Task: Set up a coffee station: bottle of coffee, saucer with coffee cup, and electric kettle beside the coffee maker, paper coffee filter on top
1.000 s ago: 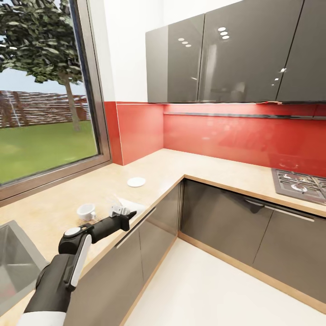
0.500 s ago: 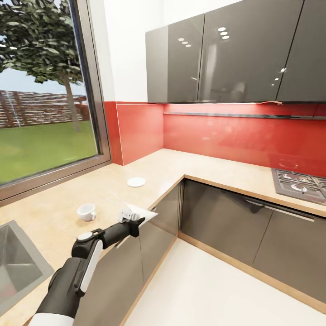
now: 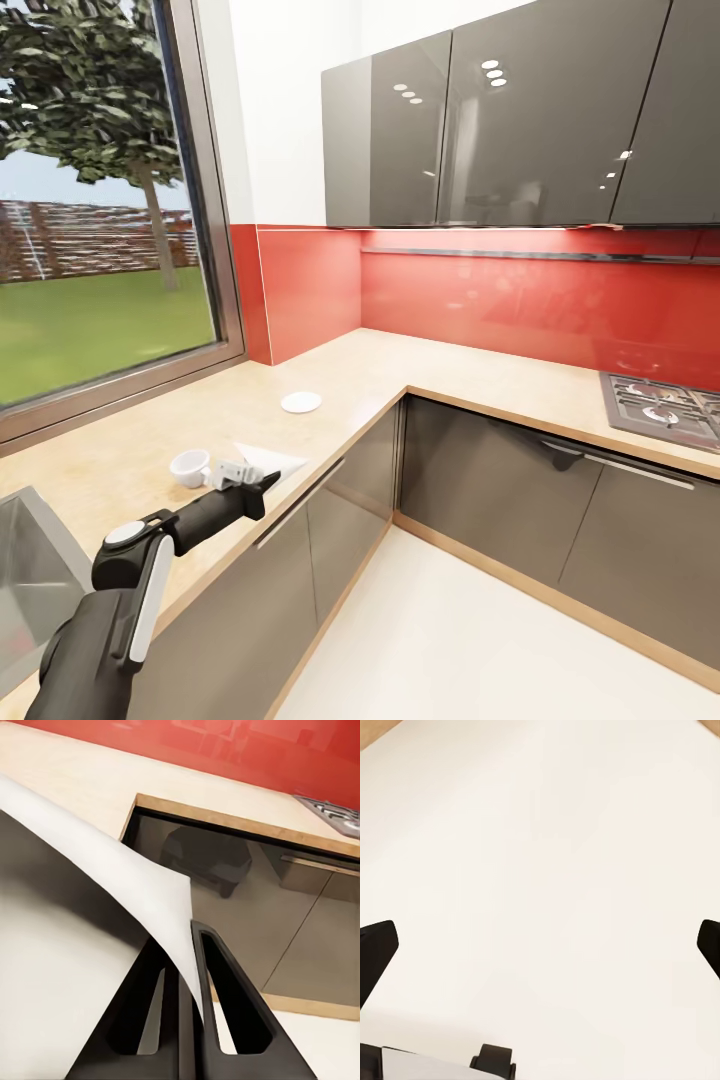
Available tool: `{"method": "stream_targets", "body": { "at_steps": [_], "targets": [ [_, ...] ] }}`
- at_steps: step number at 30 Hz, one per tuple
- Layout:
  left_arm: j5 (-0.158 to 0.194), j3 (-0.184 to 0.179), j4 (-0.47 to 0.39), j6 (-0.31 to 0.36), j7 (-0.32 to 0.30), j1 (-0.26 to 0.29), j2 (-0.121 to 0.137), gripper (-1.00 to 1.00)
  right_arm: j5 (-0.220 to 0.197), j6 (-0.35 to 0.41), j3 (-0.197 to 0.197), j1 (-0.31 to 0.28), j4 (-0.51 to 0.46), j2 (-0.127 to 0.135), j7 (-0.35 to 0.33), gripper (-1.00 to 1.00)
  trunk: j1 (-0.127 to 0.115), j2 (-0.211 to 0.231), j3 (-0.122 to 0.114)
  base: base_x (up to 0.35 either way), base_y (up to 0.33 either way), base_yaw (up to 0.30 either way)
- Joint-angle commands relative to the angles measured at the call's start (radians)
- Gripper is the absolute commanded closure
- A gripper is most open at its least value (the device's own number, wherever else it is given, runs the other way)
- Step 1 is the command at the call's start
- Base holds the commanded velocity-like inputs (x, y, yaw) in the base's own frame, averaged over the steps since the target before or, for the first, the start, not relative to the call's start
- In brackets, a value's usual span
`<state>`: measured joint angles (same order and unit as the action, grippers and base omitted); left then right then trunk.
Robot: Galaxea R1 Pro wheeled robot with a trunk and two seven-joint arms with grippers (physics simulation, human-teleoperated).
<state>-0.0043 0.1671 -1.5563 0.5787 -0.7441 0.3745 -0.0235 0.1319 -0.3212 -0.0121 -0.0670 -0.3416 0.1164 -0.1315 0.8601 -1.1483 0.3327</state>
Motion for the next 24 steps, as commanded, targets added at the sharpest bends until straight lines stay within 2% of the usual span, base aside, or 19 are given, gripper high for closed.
{"method": "stream_targets", "body": {
  "at_steps": [1, 14, 24],
  "targets": [
    [-0.005, 0.003, -0.001, 0.004, -0.005, 0.001, -0.001, 1.00, 0.007, -0.003, -0.002, -0.001, 0.000, 0.000, -0.001, -1.00, 0.000, -0.001, 0.001, 0.000, 0.000, 0.000],
    [-0.005, 0.004, -0.002, 0.004, -0.006, 0.000, -0.001, 1.00, 0.008, -0.003, -0.002, 0.000, 0.000, 0.000, -0.001, -1.00, 0.000, -0.001, 0.001, 0.000, 0.000, 0.004],
    [-0.005, 0.004, -0.002, 0.004, -0.006, 0.000, -0.001, 1.00, 0.008, -0.004, -0.002, 0.000, 0.000, 0.000, -0.002, -1.00, 0.000, -0.001, 0.001, -0.017, -0.010, 0.102]
  ]
}}
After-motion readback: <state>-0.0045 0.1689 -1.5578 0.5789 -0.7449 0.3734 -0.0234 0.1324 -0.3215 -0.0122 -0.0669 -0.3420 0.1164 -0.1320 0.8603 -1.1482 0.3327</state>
